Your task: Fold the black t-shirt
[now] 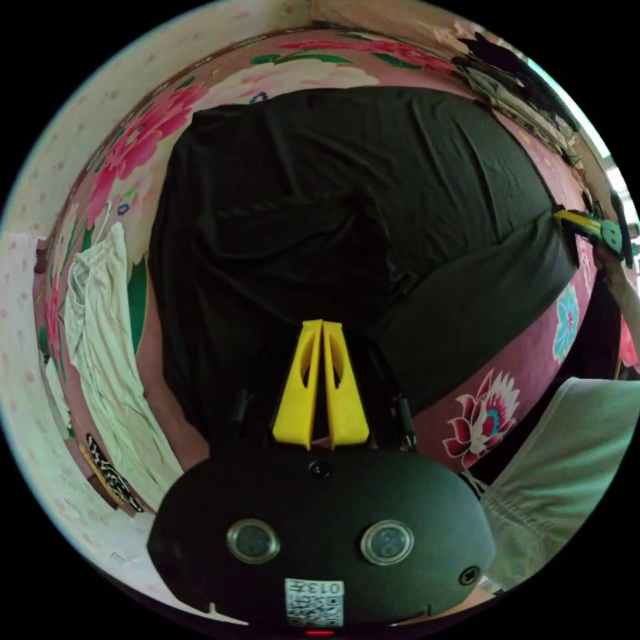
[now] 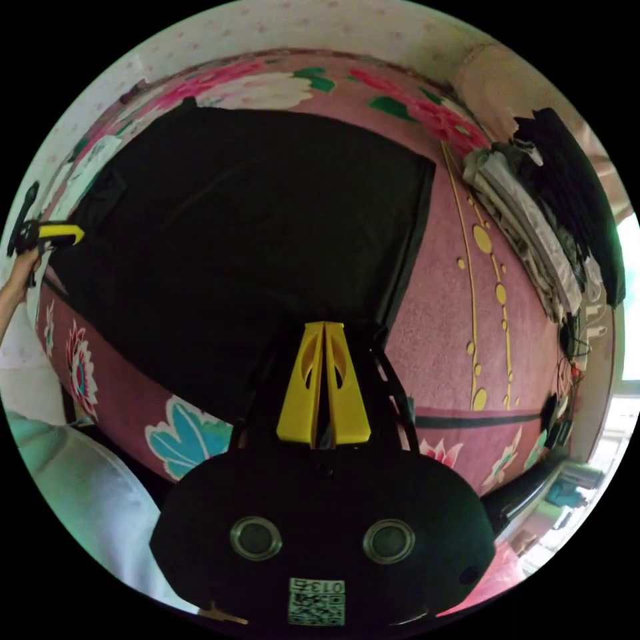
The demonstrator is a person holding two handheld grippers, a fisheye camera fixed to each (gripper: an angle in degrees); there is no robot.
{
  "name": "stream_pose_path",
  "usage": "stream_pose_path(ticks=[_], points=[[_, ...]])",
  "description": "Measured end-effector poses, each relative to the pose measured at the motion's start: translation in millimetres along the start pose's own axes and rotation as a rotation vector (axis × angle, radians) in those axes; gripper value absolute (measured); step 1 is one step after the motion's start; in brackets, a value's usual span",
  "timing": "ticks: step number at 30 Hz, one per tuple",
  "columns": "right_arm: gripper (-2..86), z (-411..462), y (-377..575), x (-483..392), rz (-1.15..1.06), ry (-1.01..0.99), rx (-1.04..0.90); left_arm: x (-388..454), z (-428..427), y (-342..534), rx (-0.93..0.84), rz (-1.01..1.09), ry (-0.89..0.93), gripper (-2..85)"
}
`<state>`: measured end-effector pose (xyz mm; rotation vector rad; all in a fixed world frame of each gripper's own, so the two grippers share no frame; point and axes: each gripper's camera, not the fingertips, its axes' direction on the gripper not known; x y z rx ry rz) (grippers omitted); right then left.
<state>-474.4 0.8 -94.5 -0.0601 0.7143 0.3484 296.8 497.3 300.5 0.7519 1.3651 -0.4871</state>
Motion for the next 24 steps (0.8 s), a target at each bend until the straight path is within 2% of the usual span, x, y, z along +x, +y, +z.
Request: stream_pose_path(ticks=[5,8,9,11,12,14,15,18,20,24], points=[[0.1,-0.4,5.7,7.8,-0.029,-0.079,0.130,-11.5,5.7,11.6,0.036,-0.082,0.096,-0.3],[0.0,-0.6,1.5,8.3,-0.053,-0.103,0.163,-11.1,6.6,7.9,-0.009,-0.062,0.100,-0.4],[0.0,-1.3,-1.2,6.9,-0.082,-0.094,0.154,-10.5,6.3,6.0,-0.032,-0.054,0.090,-0.4],[0.0,-7.2,-15.9,7.2,-0.048,0.089,0.076,-15.6,-1.9,10.1,-0.076,-0.107,-0.071,-0.4],[0.1,-11.8,-18.4,10.4,-0.019,0.120,0.084,-18.8,-7.0,15.4,-0.049,-0.126,-0.106,-0.4],[0.5,-41.2,-29.8,21.8,0.051,0.041,0.189,-39.4,-24.4,39.4,0.089,-0.191,-0.091,-0.4],[0.7,-47.1,-35.8,20.8,0.049,0.019,0.196,-44.5,-25.8,43.1,0.103,-0.198,-0.084,-0.4],[2.8,-75.0,-80.0,-13.7,-0.031,-0.078,0.275,-66.4,-26.2,50.8,0.138,-0.201,-0.041,-0.4],[5.5,-90.6,-130.9,-67.0,-0.121,-0.204,0.355,-78.1,-22.3,49.9,0.145,-0.177,0.015,-0.3],[4.8,-92.3,-218.2,-182.0,-0.378,-0.310,0.370,-86.7,-14.6,54.6,0.169,-0.144,0.051,-0.3]])
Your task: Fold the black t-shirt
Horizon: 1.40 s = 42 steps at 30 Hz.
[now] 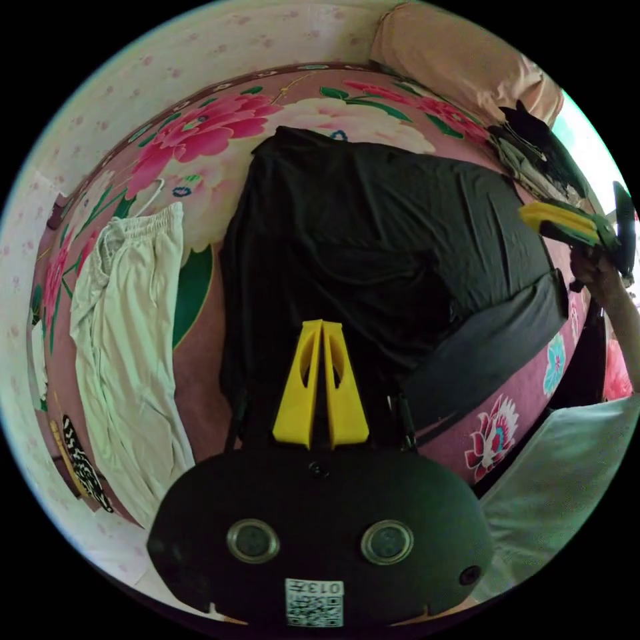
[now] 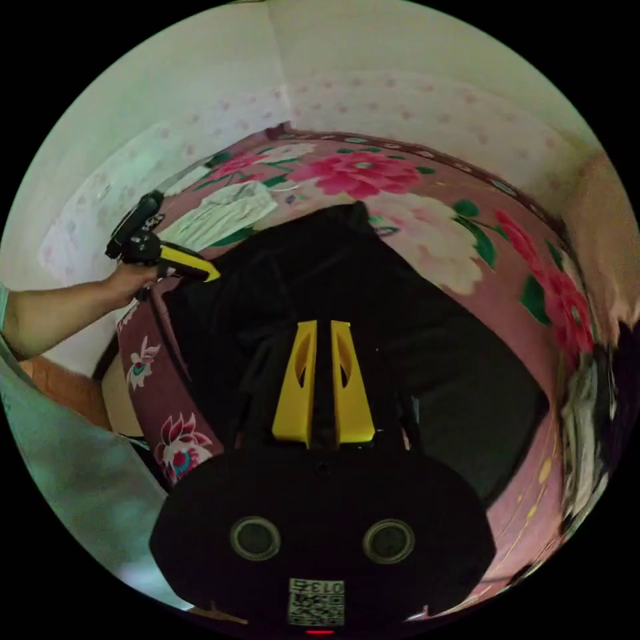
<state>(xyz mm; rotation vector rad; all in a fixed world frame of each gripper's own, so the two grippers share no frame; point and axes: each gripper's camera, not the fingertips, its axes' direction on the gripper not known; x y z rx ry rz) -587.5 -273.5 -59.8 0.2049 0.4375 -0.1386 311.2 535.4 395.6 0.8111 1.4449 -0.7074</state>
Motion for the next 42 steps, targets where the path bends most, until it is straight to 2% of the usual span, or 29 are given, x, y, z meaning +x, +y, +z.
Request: stream_pose_path(ticks=[5,11,15,19,21,22,25,30,35,37,42], points=[[6.2,106.6,-119.1,-85.0,-0.292,-0.094,-0.136,-9.1,13.4,9.2,-0.021,0.076,0.007,-0.3],[3.1,183.0,-173.3,-117.9,-0.455,-0.076,-0.321,-31.1,22.0,23.9,-0.027,0.091,0.084,-0.4],[1.6,183.9,-196.3,-99.9,-0.401,-0.076,-0.313,-42.2,20.6,33.5,-0.005,0.080,0.121,-0.3],[2.1,175.7,-216.2,-46.1,-0.156,-0.197,-0.254,-60.8,17.4,45.5,0.007,-0.004,0.200,0.2],[3.4,170.6,-224.5,-30.0,-0.079,-0.293,-0.210,-67.5,6.8,49.9,0.025,-0.033,0.183,0.8],[4.3,168.8,-231.4,-26.1,-0.061,-0.297,-0.194,-70.9,-6.7,53.5,0.091,-0.049,0.146,1.7],[7.1,172.3,-255.2,-41.6,-0.135,-0.250,-0.169,-76.7,-21.5,46.2,0.163,-0.055,0.096,6.2],[7.9,208.4,-294.6,-88.6,-0.291,-0.244,-0.247,-71.8,9.6,17.0,0.027,0.024,0.140,8.6],[2.4,246.7,-311.6,-123.4,-0.398,-0.149,-0.383,-63.5,8.9,19.8,-0.010,0.026,0.074,1.3],[1.5,239.9,-314.6,-127.8,-0.397,-0.159,-0.367,-59.8,3.0,26.4,0.008,0.027,0.057,0.5],[0.7,191.2,-302.3,-132.5,-0.429,-0.178,-0.191,-47.8,-22.0,48.3,0.120,0.063,0.030,-0.1]])
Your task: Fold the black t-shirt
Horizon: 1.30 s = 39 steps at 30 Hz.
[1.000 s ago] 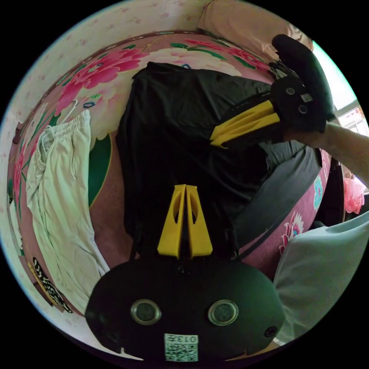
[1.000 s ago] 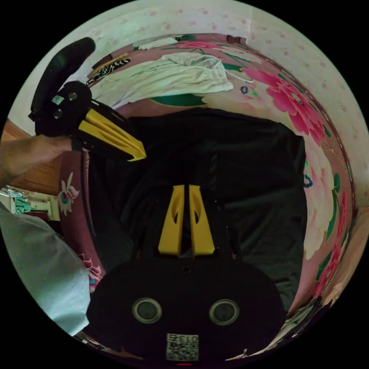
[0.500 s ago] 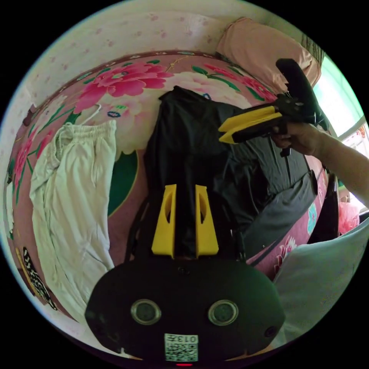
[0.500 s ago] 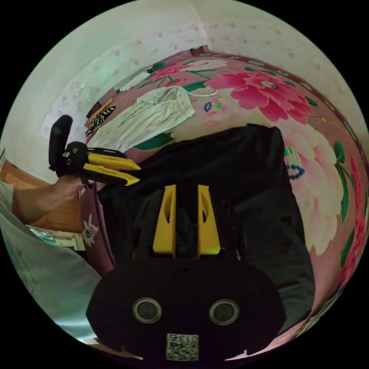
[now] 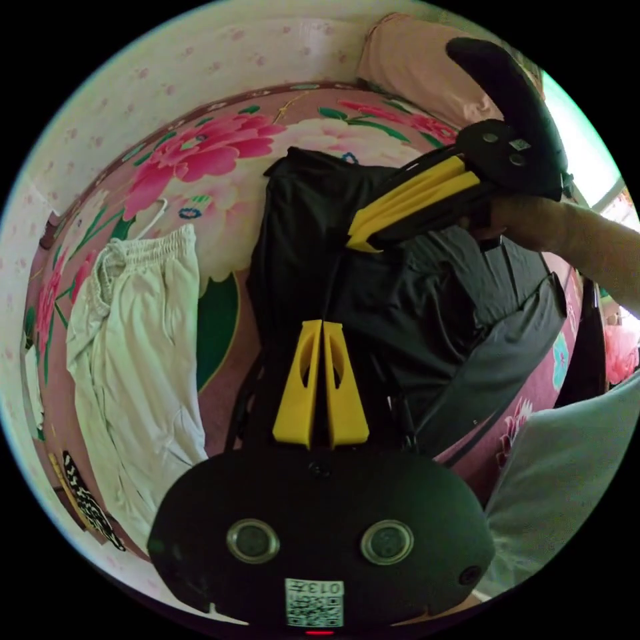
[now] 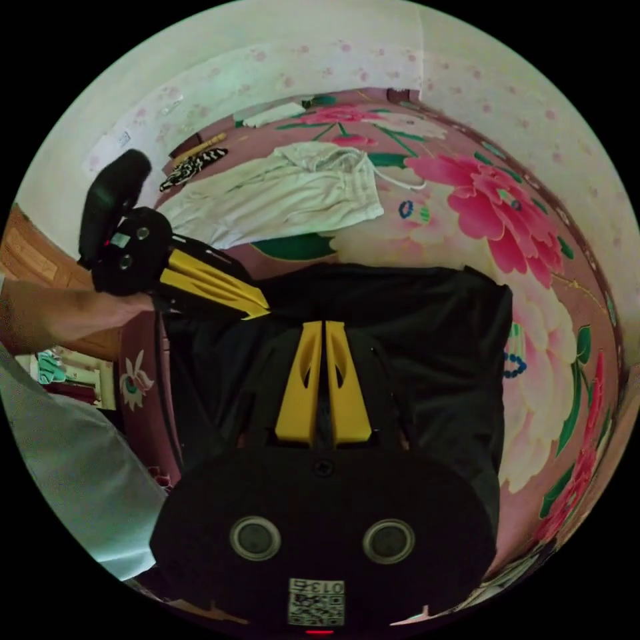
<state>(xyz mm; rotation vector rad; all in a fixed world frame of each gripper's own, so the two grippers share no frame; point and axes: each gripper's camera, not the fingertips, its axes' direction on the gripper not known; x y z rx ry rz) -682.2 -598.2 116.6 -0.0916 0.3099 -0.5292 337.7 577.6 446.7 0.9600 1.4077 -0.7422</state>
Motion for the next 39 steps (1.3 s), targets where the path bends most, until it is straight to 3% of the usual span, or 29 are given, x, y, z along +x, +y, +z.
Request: stream_pose_path(ticks=[5,10,18,21,28,30,33,34,39], points=[[0.6,-42.8,48.7,-58.4,-0.117,0.210,0.146,38.0,-36.5,23.3,0.131,0.156,-0.075,-0.3],[0.6,-50.2,104.5,-124.2,-0.157,0.338,0.181,79.1,-50.0,57.0,0.108,0.313,-0.102,-0.2],[1.0,-6.8,168.8,-195.6,-0.158,0.195,0.005,113.7,-10.8,102.3,-0.145,0.411,-0.068,0.9],[1.1,-19.7,189.4,-188.7,-0.082,0.145,0.026,105.0,-23.4,112.8,-0.152,0.366,-0.052,1.7],[0.3,-30.4,214.3,-105.0,0.169,0.268,0.065,83.6,-52.2,79.2,-0.009,0.206,-0.057,1.5],[0.1,-15.6,210.9,-90.9,0.159,0.294,0.040,90.2,-41.6,59.5,-0.016,0.226,-0.056,0.9],[-0.1,17.4,213.2,-67.2,0.175,0.294,-0.063,89.1,-5.6,44.9,-0.166,0.229,-0.105,0.1],[-0.1,29.9,220.0,-54.9,0.203,0.272,-0.129,80.4,-10.9,50.5,-0.083,0.203,-0.092,0.0],[-0.1,-10.0,266.2,-21.3,0.347,0.203,0.058,29.5,-32.3,60.3,-0.091,0.003,0.023,0.1]])
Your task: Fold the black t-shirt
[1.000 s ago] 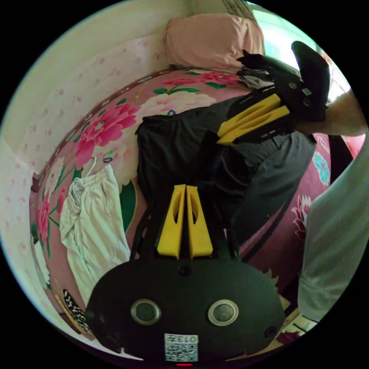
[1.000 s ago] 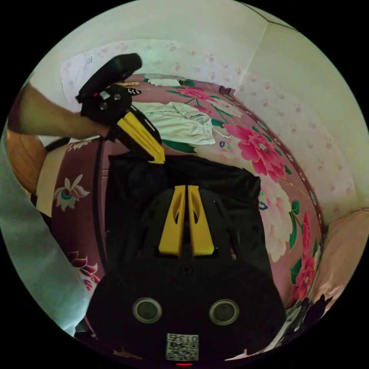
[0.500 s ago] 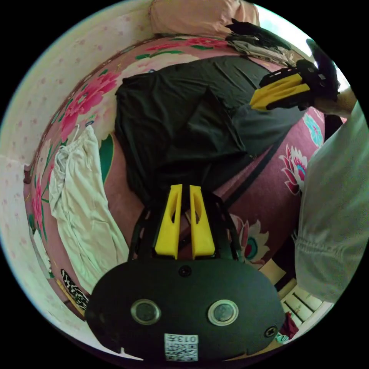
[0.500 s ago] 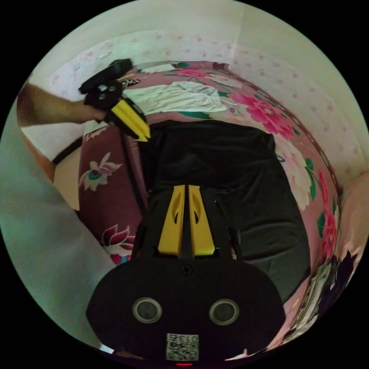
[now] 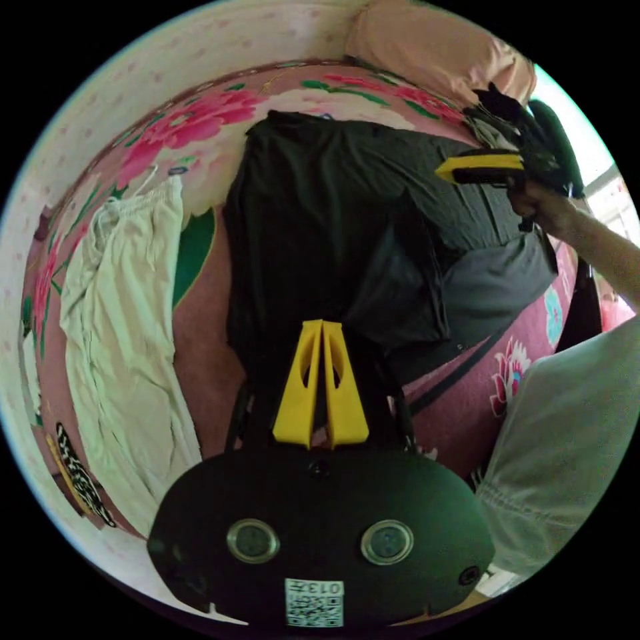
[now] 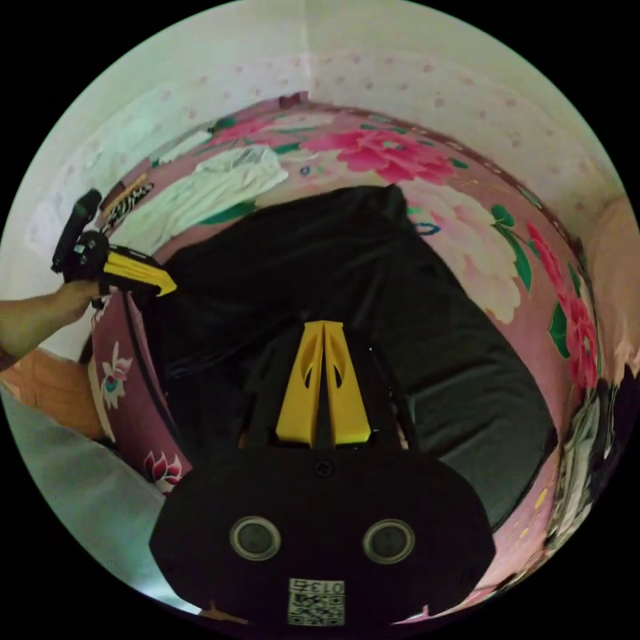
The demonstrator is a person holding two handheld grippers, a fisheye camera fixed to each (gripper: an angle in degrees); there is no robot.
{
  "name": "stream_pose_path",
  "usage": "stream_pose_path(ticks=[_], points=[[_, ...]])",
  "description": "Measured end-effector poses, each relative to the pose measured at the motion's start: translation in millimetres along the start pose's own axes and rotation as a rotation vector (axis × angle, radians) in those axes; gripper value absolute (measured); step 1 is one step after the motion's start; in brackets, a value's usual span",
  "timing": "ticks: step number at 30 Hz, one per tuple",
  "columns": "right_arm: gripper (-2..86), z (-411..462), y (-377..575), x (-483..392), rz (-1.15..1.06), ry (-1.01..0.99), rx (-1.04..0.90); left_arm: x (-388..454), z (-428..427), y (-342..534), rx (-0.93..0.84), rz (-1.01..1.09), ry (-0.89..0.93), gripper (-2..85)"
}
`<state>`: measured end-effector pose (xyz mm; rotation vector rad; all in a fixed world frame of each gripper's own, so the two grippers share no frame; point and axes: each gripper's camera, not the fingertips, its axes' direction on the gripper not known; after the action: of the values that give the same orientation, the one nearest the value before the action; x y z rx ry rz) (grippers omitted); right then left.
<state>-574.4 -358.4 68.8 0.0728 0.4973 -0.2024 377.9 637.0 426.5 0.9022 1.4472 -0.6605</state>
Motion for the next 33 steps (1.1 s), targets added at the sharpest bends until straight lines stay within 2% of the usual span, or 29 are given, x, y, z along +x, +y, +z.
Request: stream_pose_path(ticks=[2,4,8,11,16,20,24,26,28,30,33], points=[[0.1,-20.0,33.1,41.8,0.128,0.035,0.048,-24.1,-27.4,-4.8,0.116,-0.061,-0.053,0.7],[0.3,-25.7,62.8,81.4,0.234,0.063,0.026,-45.8,-38.8,-24.6,0.149,-0.092,-0.079,1.7],[1.7,-37.5,133.3,181.2,0.454,0.197,-0.052,-90.7,-38.7,-112.1,0.177,-0.075,-0.015,6.4],[6.7,-47.5,167.9,244.4,0.505,0.260,-0.096,-118.8,-26.5,-189.8,0.181,-0.077,0.069,9.0],[8.9,-44.1,190.6,325.6,0.482,0.273,-0.194,-156.2,2.4,-304.1,0.126,-0.094,0.124,11.2],[9.0,-18.4,190.2,369.2,0.354,0.280,-0.315,-173.9,27.7,-371.5,0.084,-0.101,0.146,13.7],[8.0,6.3,189.9,393.1,0.310,0.266,-0.389,-170.0,59.2,-392.5,-0.021,-0.090,0.153,13.6],[4.7,17.9,190.7,399.0,0.305,0.180,-0.398,-159.9,58.2,-388.8,0.006,-0.081,0.018,11.4],[2.9,18.3,191.3,401.1,0.333,0.136,-0.404,-157.2,55.7,-386.2,0.015,-0.079,-0.022,7.2],[1.8,17.9,190.8,398.5,0.334,0.118,-0.426,-161.0,50.9,-385.5,-0.009,-0.089,0.055,2.7],[1.0,9.0,188.8,380.0,0.290,0.227,-0.451,-163.7,7.5,-367.3,0.134,-0.085,0.062,1.3]])
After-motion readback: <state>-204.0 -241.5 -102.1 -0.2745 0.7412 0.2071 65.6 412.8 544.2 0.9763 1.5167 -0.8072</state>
